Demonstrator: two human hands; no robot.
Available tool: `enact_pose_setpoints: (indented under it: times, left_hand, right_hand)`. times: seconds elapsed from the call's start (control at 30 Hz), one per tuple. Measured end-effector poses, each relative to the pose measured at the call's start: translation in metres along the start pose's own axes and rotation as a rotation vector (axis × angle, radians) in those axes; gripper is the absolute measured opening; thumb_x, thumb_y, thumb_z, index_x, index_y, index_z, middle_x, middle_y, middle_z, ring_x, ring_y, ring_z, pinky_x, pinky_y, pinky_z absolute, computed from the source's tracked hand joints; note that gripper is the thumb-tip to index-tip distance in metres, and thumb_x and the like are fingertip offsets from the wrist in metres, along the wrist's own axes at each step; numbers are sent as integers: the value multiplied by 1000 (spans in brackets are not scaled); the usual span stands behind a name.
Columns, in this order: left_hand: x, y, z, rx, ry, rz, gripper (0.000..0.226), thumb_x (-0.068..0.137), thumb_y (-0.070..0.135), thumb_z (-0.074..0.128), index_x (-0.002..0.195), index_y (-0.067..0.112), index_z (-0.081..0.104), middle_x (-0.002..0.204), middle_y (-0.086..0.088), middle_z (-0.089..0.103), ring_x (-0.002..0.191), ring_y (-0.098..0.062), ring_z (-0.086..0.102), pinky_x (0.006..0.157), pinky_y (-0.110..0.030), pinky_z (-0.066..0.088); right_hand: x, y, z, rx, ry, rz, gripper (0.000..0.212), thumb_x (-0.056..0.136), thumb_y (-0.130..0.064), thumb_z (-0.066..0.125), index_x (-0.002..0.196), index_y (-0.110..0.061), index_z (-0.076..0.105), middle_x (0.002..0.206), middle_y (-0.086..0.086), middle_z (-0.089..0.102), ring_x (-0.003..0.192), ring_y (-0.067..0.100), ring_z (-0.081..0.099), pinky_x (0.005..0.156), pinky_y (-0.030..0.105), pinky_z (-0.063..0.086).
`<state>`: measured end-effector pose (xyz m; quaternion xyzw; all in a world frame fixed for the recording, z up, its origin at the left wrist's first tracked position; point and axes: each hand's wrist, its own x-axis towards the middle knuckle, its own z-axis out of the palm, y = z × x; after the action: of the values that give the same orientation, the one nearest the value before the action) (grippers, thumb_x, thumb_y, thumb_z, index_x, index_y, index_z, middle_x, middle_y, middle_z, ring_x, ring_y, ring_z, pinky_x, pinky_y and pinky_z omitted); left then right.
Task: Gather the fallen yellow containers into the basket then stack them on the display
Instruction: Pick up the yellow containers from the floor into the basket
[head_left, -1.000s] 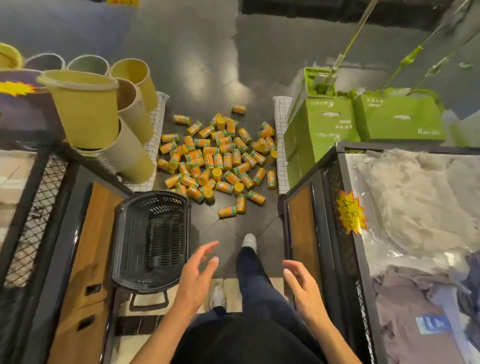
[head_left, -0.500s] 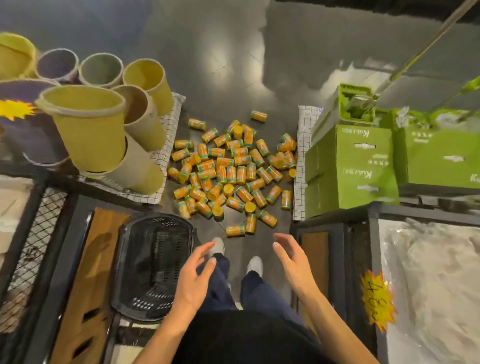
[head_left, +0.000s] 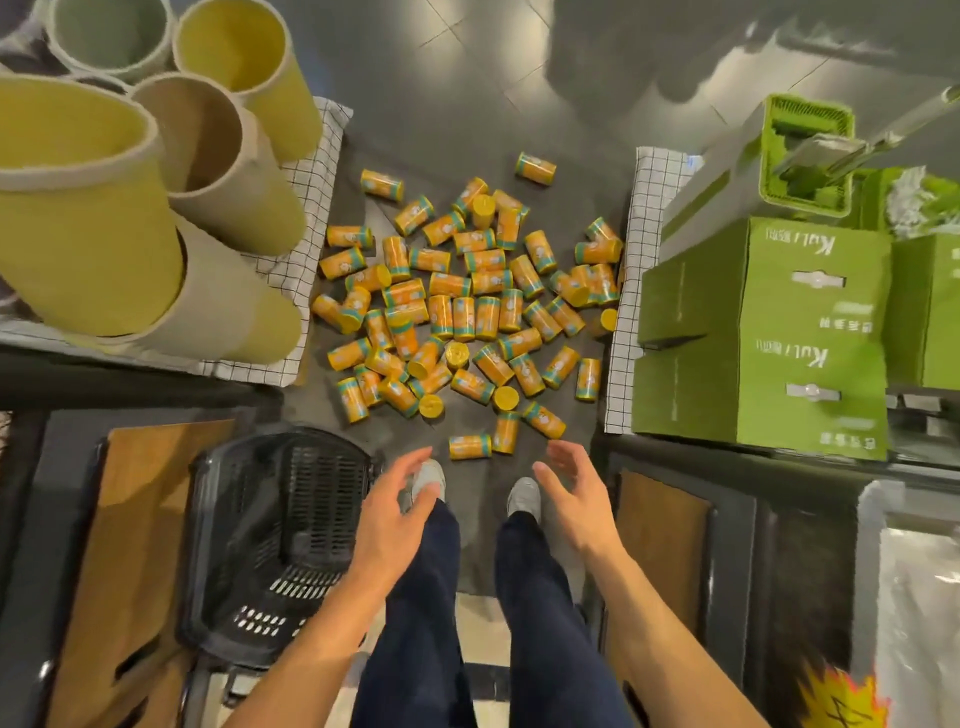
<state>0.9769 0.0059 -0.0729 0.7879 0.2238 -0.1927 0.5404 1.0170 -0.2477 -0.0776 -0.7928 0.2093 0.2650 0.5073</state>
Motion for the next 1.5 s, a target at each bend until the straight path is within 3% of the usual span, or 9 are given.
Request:
enact_pose_setpoints:
  times: [0.4,0.57,0.73,0.97,1.1,1.27,1.33,1.43,1.5]
  left_hand:
    - [143,-174,118,83,1,-58,40,99,23,66,137,32,59,137,20,59,127,-2,52,112,-37,43]
    - [213,-282,173,213,-16,-61,44,95,32,70,137,32,57,133,15,59,124,-8,54,104,-38,47]
    - [304,-385,233,498,-147,-17,61,85,43,69,142,26,52,136,-4,60,125,-31,55,102,-43,48]
    - [391,-460,292,1113,-436,139,95,72,61,81,148,22,41,138,-2,53,129,-27,53,103,-43,43]
    - [411,-463,298,1230,-484,205,75,75,54,81,133,19,48,128,-4,57,120,-28,60,92,-41,47]
    - [428,-407,262,1073,-447,55,72,72,71,71,124,24,56,125,-3,67,114,-29,64,82,-38,49]
    - [427,-370,246,965,-386,37,75,73,77,66,125,25,58,127,-2,67,114,-29,63,80,-37,48]
    - [415,-306,222,751,-223,50,84,71,85,63,125,21,59,127,-4,66,114,-29,62,87,-40,50]
    - [400,-263,202,626,-117,67,84,73,83,66,124,16,59,124,-6,66,111,-29,62,92,-43,52]
  right_hand:
    - [180,175,60,-68,-20,109,50,94,-44,72,136,-25,53,137,-3,60,125,14,59,107,41,49]
    - [256,271,108,-133,-41,205,52,94,-41,72,135,-18,51,126,-1,60,116,15,60,96,31,48]
    - [361,366,150,-210,-42,262,69,91,-46,74,142,-9,46,123,4,59,114,22,60,90,31,42]
    - [451,449,207,-179,13,341,97,71,-59,84,140,-6,40,134,14,62,124,37,61,103,48,49]
    - [456,459,220,-229,85,317,78,69,-54,86,126,-12,53,122,11,67,111,34,66,91,41,53]
    - [430,428,189,13,-68,384,59,71,-41,82,117,-10,61,111,11,73,84,18,71,66,30,57]
    - [412,403,165,98,-174,346,52,72,-32,80,116,-9,66,109,15,75,86,21,73,72,33,61]
    - [389,356,132,93,-277,251,77,57,-38,82,127,-12,61,113,15,75,99,31,74,92,50,60]
    - [371,313,118,57,-337,144,80,58,-40,84,130,-18,58,115,12,74,103,29,73,90,49,61]
